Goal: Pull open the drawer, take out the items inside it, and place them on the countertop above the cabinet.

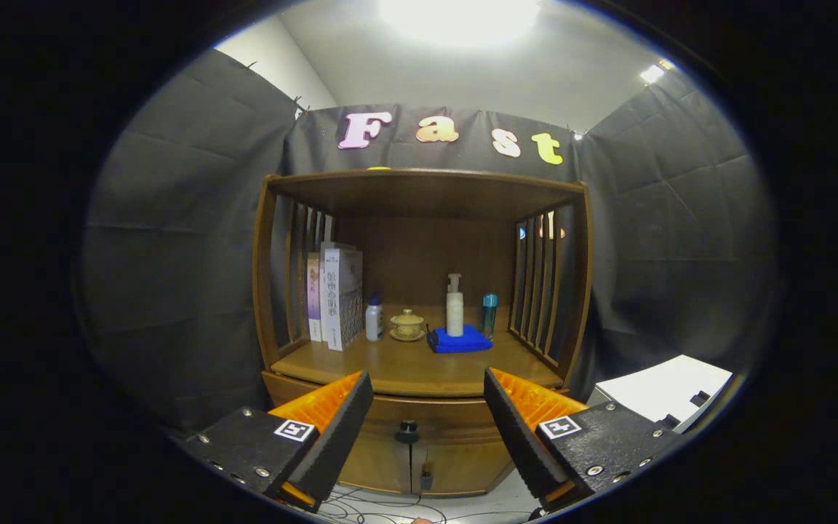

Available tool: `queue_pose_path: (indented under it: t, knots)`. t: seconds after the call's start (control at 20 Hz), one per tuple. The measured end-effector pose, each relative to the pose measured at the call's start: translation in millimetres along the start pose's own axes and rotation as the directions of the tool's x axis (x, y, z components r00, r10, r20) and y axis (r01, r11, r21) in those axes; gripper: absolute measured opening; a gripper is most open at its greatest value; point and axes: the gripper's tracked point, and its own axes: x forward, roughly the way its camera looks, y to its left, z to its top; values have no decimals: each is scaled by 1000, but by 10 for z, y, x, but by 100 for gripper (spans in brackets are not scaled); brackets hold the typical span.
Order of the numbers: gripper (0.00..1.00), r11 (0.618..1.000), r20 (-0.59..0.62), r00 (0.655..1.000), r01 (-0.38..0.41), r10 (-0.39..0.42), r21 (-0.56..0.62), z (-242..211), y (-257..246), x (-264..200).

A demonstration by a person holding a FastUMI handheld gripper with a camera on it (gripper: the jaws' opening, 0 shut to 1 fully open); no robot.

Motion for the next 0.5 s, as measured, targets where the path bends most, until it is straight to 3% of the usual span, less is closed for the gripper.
queue_pose_path:
  t: [0.25,0.5]
  knots:
    - [96,998,-47,998,34,-31,50,-263,-96,204]
    - [96,999,-84,996,-31,32,8,-666,197,566]
